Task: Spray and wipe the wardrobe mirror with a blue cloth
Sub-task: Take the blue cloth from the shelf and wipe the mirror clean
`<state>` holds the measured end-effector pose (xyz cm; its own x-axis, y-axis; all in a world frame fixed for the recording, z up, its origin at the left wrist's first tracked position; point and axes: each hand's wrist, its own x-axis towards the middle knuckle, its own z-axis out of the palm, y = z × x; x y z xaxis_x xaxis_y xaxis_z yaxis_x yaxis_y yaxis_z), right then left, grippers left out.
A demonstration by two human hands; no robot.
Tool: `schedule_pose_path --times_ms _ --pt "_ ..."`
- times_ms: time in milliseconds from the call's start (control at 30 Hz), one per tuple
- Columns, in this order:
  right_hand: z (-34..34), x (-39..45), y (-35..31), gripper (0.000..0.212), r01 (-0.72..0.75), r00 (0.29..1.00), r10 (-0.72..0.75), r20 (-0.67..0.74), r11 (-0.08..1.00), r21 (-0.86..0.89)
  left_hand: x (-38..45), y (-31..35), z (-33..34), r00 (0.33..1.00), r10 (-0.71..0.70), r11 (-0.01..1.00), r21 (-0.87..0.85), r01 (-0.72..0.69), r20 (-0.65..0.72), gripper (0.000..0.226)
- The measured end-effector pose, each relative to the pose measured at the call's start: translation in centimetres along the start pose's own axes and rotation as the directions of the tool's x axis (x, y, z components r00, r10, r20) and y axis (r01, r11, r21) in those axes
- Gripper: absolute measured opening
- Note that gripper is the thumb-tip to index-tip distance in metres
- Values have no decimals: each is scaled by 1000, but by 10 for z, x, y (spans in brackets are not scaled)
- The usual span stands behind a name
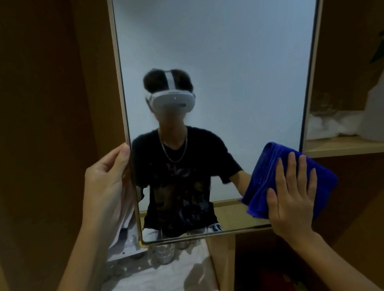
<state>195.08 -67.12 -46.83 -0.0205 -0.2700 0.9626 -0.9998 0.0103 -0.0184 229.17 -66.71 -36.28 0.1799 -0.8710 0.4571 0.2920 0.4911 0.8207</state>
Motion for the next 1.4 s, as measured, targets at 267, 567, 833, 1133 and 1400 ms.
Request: schedule_pose_path --times_ms 267,567,833,1133,1400 --pt "10 -30 -15 58 -59 998 60 -14 998 28 -15 -24 -7 999 1 1000 -4 -1 -34 34" --pt "11 -5 -168 59 200 979 -202 3 973 113 -16 -24 -8 999 -26 993 -114 22 -37 67" --pt "14 -13 -215 59 350 934 -358 21 923 159 -7 -28 -12 998 -52 994 -97 49 -32 40" --pt "9 -22 -9 61 39 999 -39 7 999 -21 -2 -34 -16 997 -50 974 -220 61 57 49" --pt "6 -15 -45 60 -156 987 158 -33 987 48 -6 -34 -15 999 -51 988 -147 52 14 45"
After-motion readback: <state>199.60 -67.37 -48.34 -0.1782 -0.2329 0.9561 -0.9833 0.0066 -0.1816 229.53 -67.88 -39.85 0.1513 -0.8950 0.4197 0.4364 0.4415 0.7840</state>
